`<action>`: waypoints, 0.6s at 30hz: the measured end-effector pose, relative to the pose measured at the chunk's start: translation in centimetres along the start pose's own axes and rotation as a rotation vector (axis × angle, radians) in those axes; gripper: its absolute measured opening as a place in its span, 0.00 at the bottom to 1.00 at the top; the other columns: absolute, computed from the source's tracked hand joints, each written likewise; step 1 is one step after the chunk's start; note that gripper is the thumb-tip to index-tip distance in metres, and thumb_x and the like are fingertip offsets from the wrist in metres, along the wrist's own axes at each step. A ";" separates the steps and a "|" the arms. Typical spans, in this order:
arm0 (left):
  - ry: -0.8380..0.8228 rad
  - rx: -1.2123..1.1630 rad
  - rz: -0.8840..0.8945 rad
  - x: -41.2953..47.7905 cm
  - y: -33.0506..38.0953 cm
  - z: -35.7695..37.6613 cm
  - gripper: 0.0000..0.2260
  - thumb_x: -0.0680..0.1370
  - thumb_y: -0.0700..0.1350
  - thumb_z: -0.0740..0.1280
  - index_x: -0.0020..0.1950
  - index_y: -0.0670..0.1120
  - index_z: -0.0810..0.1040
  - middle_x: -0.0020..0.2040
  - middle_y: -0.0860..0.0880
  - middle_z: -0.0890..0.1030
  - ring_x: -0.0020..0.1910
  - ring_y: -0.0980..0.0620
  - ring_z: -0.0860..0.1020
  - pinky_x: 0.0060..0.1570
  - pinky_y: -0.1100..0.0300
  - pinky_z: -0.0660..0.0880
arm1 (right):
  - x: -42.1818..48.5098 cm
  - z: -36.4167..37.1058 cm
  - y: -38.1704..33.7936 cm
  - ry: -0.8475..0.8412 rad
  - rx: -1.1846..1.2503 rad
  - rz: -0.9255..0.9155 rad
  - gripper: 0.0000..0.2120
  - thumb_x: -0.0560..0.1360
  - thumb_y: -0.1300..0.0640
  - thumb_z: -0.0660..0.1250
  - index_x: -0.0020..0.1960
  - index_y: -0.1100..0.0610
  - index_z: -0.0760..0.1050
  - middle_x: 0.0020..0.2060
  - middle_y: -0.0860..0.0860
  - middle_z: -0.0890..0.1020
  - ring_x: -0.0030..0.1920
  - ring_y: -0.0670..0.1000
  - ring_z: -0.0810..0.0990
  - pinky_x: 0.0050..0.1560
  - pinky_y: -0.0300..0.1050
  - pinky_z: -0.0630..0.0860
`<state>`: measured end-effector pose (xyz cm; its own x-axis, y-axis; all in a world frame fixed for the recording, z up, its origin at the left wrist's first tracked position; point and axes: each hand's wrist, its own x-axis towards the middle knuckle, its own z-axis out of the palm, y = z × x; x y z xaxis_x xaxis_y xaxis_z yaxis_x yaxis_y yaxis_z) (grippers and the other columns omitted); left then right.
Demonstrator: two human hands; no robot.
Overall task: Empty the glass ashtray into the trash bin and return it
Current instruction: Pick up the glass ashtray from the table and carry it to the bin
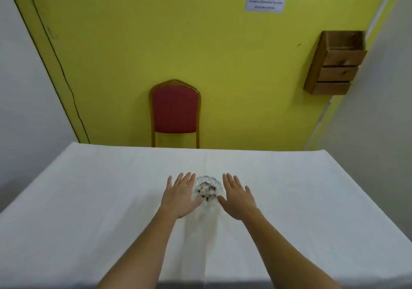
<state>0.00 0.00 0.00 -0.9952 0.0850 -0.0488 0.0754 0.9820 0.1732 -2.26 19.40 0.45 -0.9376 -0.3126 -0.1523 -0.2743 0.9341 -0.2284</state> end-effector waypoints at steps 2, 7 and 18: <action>-0.039 0.013 0.010 0.8 -0.6 0.8 0.41 0.76 0.68 0.54 0.79 0.47 0.43 0.80 0.50 0.47 0.78 0.49 0.45 0.75 0.44 0.41 | 0.9 0.5 0.1 -0.048 -0.036 0.005 0.35 0.81 0.43 0.53 0.78 0.55 0.38 0.79 0.50 0.42 0.78 0.52 0.41 0.77 0.59 0.49; -0.091 0.125 0.082 2.7 -2.1 3.6 0.54 0.62 0.80 0.42 0.78 0.47 0.39 0.80 0.49 0.43 0.78 0.48 0.41 0.73 0.42 0.36 | 3.1 2.5 1.1 -0.146 -0.110 -0.022 0.41 0.78 0.42 0.59 0.78 0.54 0.38 0.79 0.50 0.44 0.78 0.52 0.41 0.77 0.58 0.47; -0.003 0.088 0.315 6.5 -5.6 5.9 0.50 0.66 0.78 0.52 0.77 0.44 0.58 0.75 0.48 0.67 0.76 0.47 0.57 0.67 0.45 0.26 | 6.6 3.3 2.2 -0.181 -0.102 -0.102 0.48 0.71 0.37 0.66 0.78 0.51 0.40 0.79 0.49 0.49 0.79 0.51 0.43 0.77 0.58 0.42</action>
<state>-6.48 -3.93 -7.08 -0.9217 0.3878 -0.0095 0.3852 0.9179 0.0949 -8.30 18.82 -4.20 -0.8530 -0.4232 -0.3055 -0.3941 0.9060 -0.1545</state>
